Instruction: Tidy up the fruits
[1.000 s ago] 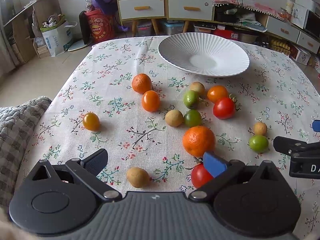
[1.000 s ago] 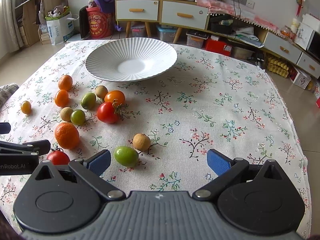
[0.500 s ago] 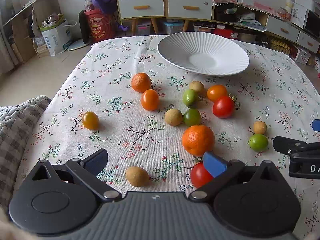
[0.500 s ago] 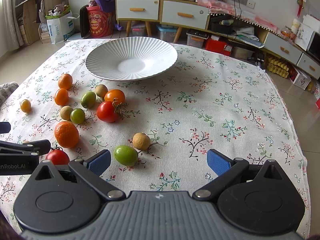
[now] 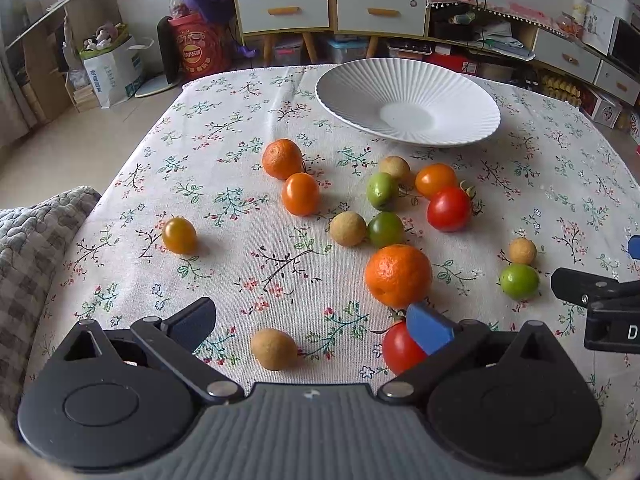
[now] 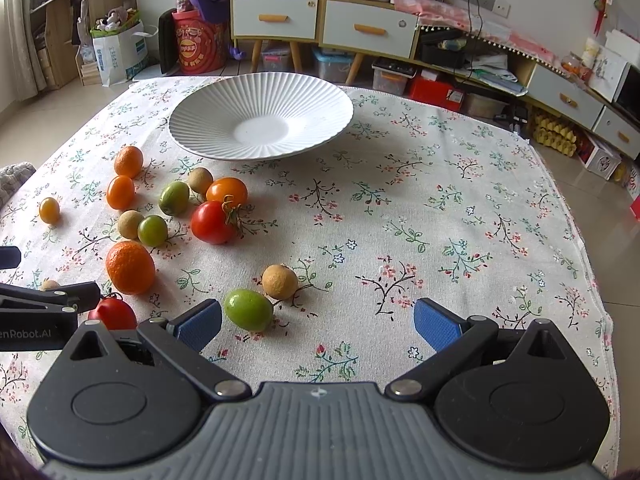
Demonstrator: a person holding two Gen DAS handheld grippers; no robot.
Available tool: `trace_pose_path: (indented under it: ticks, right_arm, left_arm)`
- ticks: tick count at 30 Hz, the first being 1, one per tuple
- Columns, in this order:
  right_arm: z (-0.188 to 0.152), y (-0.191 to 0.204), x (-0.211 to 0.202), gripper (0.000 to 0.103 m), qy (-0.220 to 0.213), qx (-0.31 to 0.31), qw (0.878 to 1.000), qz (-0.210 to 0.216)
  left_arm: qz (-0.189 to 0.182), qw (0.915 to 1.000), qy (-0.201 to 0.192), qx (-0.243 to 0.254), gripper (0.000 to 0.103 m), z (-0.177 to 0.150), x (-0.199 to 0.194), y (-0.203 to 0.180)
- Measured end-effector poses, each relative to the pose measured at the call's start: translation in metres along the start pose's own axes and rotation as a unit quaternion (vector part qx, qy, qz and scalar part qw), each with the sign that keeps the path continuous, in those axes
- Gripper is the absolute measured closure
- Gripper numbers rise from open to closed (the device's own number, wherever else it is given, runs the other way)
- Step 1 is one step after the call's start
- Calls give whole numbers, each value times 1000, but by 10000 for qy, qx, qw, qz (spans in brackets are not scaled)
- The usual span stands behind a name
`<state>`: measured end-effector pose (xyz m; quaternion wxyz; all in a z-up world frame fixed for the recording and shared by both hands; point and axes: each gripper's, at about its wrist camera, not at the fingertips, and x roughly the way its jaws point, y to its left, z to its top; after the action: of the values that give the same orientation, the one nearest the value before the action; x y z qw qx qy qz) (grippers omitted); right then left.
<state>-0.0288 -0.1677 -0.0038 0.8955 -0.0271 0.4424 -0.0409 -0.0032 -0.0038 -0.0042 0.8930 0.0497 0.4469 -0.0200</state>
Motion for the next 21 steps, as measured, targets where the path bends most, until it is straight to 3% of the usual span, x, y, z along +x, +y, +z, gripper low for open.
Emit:
trace_pose_path:
  ticks: [13,21]
  right_arm:
    - [6,0,0,1,-9,65,10000,51]
    - [20,-12,-5,1,42,302,9987,408]
  left_arm:
    - [-262,9996,27,100,4,1,-3,-1]
    - [-473,9982,-134,349,4,14,-18,-8]
